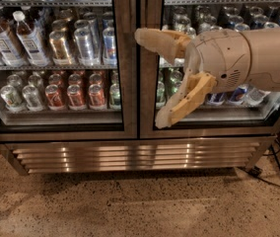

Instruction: Open left fridge door

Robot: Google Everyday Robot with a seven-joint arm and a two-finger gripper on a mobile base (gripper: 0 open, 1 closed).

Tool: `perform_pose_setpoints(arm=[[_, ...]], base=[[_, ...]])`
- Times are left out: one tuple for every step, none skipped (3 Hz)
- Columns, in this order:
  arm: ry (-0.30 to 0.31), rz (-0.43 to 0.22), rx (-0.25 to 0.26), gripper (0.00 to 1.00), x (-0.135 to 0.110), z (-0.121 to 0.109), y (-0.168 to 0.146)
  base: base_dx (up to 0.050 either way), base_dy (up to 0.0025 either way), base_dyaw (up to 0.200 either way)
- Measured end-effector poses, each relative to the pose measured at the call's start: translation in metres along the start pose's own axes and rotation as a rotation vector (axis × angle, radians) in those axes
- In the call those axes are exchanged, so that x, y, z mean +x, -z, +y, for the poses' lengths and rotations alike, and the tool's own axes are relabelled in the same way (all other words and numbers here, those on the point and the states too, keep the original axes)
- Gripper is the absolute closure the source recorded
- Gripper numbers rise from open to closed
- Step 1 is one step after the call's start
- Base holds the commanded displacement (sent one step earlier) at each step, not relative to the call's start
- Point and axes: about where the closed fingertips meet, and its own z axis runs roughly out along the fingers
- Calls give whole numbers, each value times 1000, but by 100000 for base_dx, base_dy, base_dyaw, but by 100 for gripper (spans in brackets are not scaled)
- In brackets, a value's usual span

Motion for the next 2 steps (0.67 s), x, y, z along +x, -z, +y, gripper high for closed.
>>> perform_pose_setpoints(arm=[[0,0,0,0,0,0,0],[0,0,0,0,0,0,0]], base=[[4547,185,8229],[4898,0,-5]])
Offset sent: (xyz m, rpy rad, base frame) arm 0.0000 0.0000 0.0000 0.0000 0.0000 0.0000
